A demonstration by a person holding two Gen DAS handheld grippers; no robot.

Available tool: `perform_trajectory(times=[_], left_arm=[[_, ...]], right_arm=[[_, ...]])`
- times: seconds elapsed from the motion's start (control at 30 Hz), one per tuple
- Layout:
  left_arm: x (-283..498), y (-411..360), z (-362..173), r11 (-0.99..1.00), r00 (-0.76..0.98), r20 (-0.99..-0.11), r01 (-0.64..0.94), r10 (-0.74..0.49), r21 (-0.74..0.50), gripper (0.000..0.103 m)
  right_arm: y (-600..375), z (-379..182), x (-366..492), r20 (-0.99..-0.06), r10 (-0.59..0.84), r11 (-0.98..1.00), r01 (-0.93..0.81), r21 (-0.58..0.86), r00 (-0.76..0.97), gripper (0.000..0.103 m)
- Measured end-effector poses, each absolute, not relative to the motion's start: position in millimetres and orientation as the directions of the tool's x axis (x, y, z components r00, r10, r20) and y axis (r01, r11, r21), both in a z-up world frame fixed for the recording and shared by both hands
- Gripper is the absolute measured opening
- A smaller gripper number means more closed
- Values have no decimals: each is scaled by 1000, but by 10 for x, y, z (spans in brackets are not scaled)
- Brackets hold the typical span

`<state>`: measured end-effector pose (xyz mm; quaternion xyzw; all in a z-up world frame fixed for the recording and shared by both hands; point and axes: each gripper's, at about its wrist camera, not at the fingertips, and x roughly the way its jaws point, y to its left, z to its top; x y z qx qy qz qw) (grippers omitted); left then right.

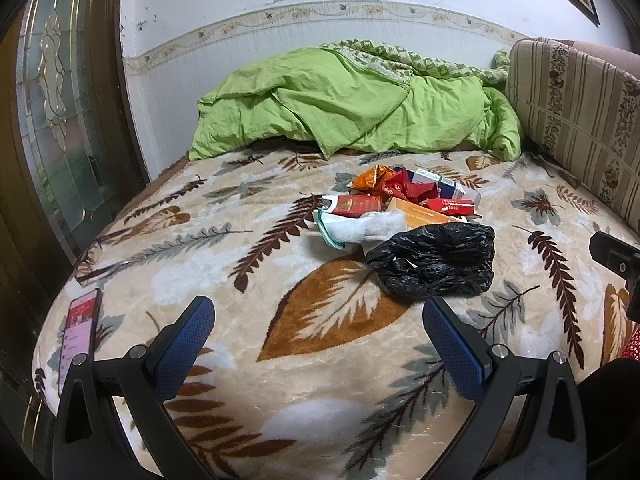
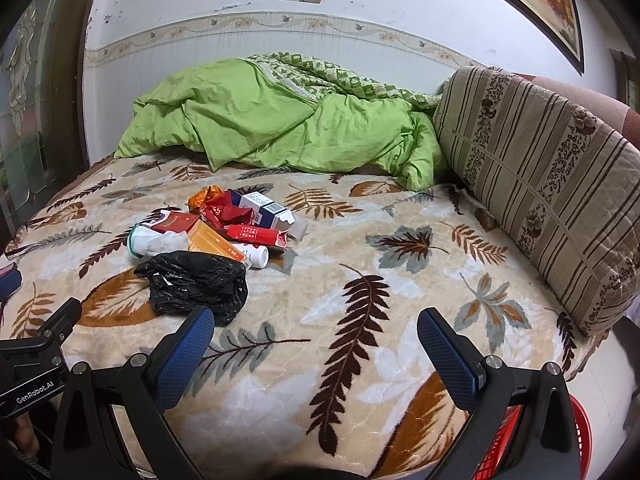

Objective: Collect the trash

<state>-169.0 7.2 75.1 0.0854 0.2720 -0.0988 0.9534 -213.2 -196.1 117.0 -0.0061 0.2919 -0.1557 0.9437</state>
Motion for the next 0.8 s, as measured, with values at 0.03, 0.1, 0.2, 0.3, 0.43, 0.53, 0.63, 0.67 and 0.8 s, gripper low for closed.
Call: perform_trajectory(times=[0.03,0.1,0.2,0.3,0.43,0.53,0.63,0.67,0.8], left_arm=[[-1687,62,740,966,829,-540,238,-146,104,103],[-1664,47,726,965,820,-550,246,-158,90,103],[-1576,23,738,961,798,-573,271,-188,61,103],[-1449,-43,765,949,763,-600,315,-239,22,103],[-1179,-111,765,932,688,-650,351,-324,-93,103],[-1059,-116,797,936,689,-648,332,-324,-115,102],[-1011,-37,821,947,712,-636,305,-299,-103,102],[-984,6,825,953,719,-635,288,-283,-99,102],[-867,313,807,969,718,-651,193,-246,-152,102]], right_arm=[[-1970,1174,-2119,-555,-293,952,289,-97,779,102],[-1987,1167,-2104,-565,-284,954,288,-86,775,102],[-2007,1162,-2095,-573,-274,956,284,-74,772,102],[-2021,1157,-2084,-579,-259,959,277,-59,773,102],[-2081,1151,-2081,-589,-229,963,270,-19,775,98],[-2113,1138,-2048,-607,-180,972,236,13,774,96],[-2069,1138,-1971,-629,-47,991,115,67,776,96],[-2026,1141,-1920,-637,14,995,51,84,771,96],[-1661,1210,-1616,-663,180,967,-256,-18,727,96]])
